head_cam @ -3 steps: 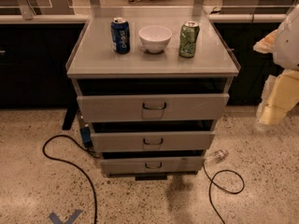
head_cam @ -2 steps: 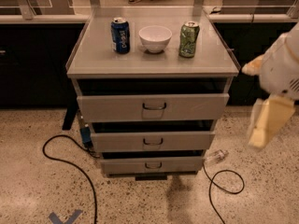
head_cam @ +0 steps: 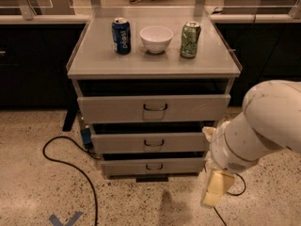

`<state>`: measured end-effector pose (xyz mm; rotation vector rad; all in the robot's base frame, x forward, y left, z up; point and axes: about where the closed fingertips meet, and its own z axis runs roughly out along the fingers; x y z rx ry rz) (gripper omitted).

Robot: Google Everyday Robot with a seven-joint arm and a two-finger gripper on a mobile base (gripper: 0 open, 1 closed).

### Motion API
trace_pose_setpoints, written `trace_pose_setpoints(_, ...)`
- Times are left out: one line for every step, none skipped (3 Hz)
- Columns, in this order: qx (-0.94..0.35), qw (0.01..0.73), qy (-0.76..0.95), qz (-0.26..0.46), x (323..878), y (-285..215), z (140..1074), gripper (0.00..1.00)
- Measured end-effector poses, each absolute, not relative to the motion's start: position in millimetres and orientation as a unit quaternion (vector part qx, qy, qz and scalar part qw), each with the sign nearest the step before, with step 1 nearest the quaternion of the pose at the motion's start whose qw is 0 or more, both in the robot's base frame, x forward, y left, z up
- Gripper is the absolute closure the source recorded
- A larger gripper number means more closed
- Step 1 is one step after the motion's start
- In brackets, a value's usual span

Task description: Open bottom drawer

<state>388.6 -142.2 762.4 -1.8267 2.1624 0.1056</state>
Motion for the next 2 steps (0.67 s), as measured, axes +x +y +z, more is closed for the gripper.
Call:
trace_pose_setpoints(-0.637, 0.154, 0.755, 0.037, 389, -143, 762, 0.00)
trace_pose_setpoints(-0.641, 0.161, 0.747, 0.068, 397, -140, 731, 0.00)
